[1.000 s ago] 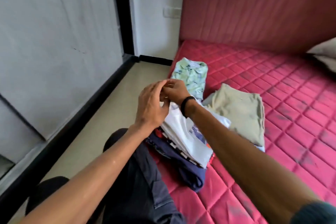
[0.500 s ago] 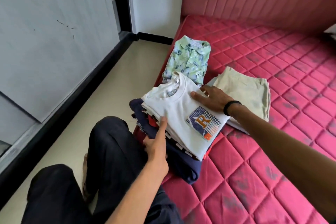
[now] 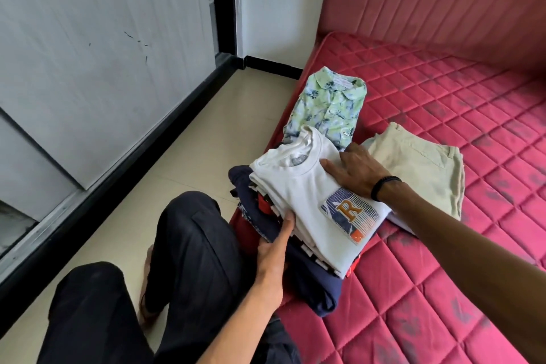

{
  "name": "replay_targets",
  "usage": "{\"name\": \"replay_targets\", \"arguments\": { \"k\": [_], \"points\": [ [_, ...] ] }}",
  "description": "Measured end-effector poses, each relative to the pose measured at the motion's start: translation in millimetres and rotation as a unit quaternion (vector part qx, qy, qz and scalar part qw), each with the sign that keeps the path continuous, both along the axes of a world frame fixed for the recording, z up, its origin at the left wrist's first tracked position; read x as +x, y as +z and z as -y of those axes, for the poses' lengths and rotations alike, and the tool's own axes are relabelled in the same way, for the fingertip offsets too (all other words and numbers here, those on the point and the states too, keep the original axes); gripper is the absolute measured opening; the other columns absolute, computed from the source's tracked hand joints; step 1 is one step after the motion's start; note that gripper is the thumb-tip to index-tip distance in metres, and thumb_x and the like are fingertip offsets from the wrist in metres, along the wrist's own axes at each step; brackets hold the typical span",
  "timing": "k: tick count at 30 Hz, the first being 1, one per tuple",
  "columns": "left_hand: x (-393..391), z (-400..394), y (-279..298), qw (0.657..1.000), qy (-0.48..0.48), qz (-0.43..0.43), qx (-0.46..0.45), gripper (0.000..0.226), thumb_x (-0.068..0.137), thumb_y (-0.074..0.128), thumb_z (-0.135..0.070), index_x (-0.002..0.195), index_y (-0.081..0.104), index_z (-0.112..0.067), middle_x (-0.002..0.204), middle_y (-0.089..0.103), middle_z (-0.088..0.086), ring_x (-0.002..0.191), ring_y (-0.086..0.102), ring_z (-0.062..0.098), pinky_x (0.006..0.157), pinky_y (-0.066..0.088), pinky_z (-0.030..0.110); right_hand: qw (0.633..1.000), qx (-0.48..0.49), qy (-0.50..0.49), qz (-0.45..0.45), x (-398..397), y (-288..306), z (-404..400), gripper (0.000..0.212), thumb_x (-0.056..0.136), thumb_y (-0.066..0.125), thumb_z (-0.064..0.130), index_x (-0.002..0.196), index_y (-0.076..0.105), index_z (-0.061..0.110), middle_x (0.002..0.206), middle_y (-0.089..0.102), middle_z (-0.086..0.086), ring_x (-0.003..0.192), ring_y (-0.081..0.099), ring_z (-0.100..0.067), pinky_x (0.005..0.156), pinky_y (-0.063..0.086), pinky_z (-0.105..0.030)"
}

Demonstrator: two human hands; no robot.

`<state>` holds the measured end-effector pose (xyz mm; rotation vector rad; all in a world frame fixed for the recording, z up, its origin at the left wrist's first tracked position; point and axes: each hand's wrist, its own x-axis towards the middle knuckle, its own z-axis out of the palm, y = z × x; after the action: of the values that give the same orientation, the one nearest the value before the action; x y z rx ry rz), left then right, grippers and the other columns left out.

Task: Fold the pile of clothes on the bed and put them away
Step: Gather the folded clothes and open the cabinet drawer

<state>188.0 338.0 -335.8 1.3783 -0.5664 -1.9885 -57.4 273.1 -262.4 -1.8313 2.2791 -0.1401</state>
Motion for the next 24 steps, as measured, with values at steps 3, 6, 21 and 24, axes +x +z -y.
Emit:
{"name": "replay_targets", "arguments": {
  "k": [3,6,21,24],
  "points": [
    [-6.6,6.2,3.3,1.0,-0.004,-0.004,0.021,0.086,0.04,0.091,-0.074,0.107,0.07,-0.023,0.105,0.078,-0.002,0.099,0.071,0.014,0.102,0.051,0.039,0.998,0.011,-0.022,0.053,5.9,-0.9,2.4,0.065,0.101,0.036,0.068,0.081,0.053,0.008,0.084,0.059,-0.007,0.076,0.056,-0.024,0.072,0.042,-0.039],
    [-9.2,10.0,3.9,0.999,0.019,-0.011,0.033,0.071,0.049,0.093,-0.065,0.096,0.065,-0.021,0.099,0.076,0.003,0.096,0.071,0.02,0.103,0.053,0.042,0.995,0.046,-0.039,0.077,6.4,1.0,0.3,0.066,0.101,0.032,0.071,0.091,0.057,0.01,0.092,0.062,-0.005,0.086,0.059,-0.024,0.077,0.041,-0.037],
    [73.4,55.7,-23.9,0.998,-0.051,-0.031,-0.004,0.088,0.059,0.081,-0.082,0.129,0.07,-0.029,0.12,0.076,0.001,0.115,0.069,0.025,0.111,0.047,0.047,0.944,0.081,-0.147,0.284,61.7,-43.1,-6.9,0.111,0.073,0.039,0.101,0.16,0.027,0.032,0.156,0.045,0.011,0.138,0.048,-0.008,0.117,0.035,-0.028],
    [79.5,45.4,-10.4,0.995,-0.057,-0.038,-0.073,0.083,0.068,0.065,-0.091,0.132,0.066,-0.037,0.129,0.072,0.002,0.12,0.066,0.024,0.112,0.045,0.047,0.866,0.089,-0.162,0.464,73.2,-26.3,-19.1,0.069,0.094,0.056,0.07,0.146,0.053,0.024,0.126,0.073,0.004,0.106,0.072,-0.008,0.088,0.053,-0.014]
  ]
}}
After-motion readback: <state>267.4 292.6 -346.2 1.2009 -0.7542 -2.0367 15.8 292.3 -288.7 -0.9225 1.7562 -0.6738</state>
